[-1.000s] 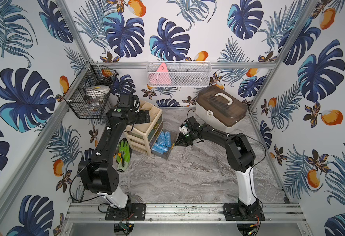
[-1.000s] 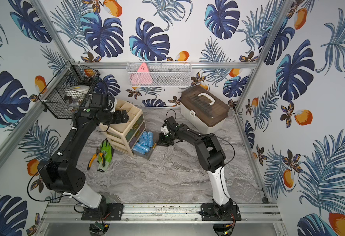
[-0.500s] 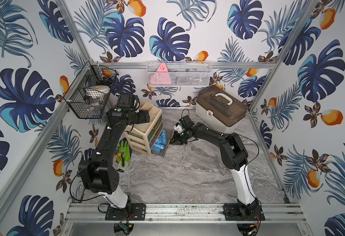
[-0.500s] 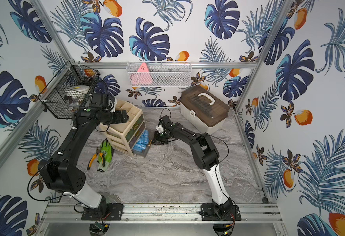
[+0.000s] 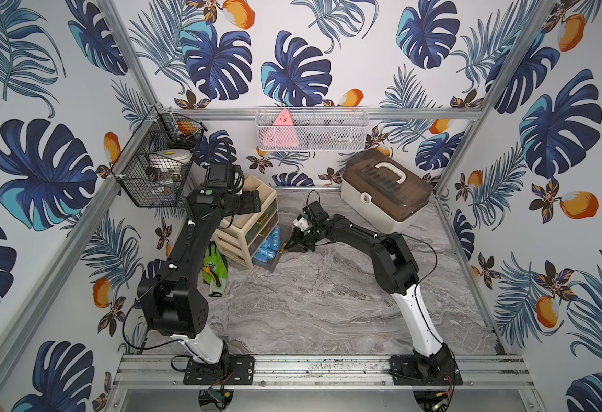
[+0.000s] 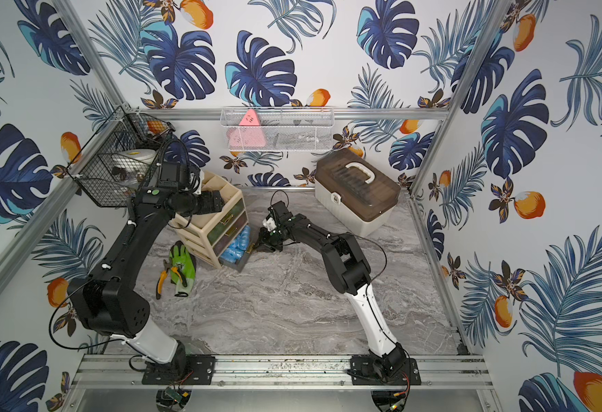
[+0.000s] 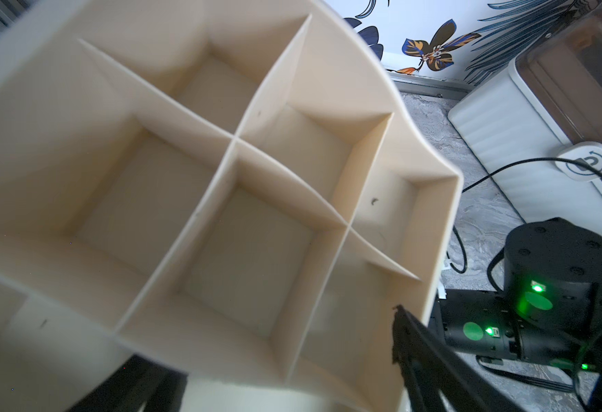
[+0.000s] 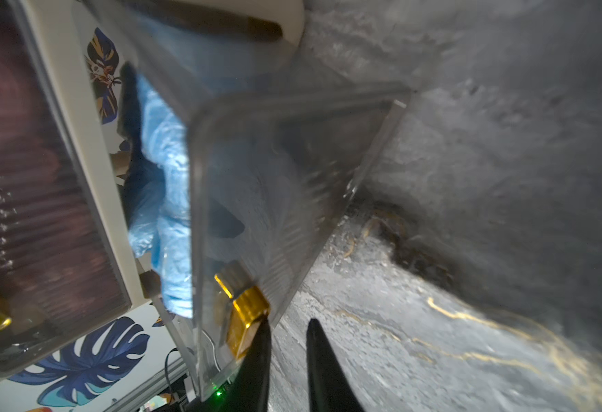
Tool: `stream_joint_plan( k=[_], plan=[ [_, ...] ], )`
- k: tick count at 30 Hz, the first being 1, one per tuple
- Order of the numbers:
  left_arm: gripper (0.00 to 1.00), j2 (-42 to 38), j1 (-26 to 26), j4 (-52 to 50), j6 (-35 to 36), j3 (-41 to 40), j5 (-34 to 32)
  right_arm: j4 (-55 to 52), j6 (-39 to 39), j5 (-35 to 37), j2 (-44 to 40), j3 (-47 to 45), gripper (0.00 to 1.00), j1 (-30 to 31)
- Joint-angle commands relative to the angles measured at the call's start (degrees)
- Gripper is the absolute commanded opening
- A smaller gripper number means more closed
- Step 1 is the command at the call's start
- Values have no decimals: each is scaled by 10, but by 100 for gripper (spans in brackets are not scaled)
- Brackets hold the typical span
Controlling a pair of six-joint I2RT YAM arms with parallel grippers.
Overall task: Sort the rolls of trash bags by color and place them into the drawer
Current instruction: Close the drawer of the storage box.
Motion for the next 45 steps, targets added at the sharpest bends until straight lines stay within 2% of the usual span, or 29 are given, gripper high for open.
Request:
stream_joint_plan(
  k=[1,8,16,20,27,32,35,36,39,45],
  plan=[
    [90,4,-3,-51,-5,-5,25,54,21,-13,6,9,21,6],
    [90,7,-3,-52,-4,-3,25,79,33,-4,-10,-22,23,6],
    [93,9,-3,-68,-3,33,13,37,-3,46,-48,-55,26,5],
    [93,9,-3,-73,-9,54,21,28,-20,71,-78,-79,30,5],
    [94,-11,-3,-82,-19,81,21,37,-35,103,-124,-113,44,10],
    [99,-40,0,-80,-15,80,-38,29,-33,106,-115,-86,48,24],
    [99,-55,21,-73,-13,62,-84,23,-34,104,-107,-70,48,30],
    [99,-59,47,-68,-16,56,-91,22,-34,104,-108,-68,48,31],
    [99,-68,91,-51,-29,37,-103,22,-35,100,-111,-71,48,33],
    [98,-68,144,-31,-35,21,-120,28,-38,82,-119,-84,47,32]
  ],
)
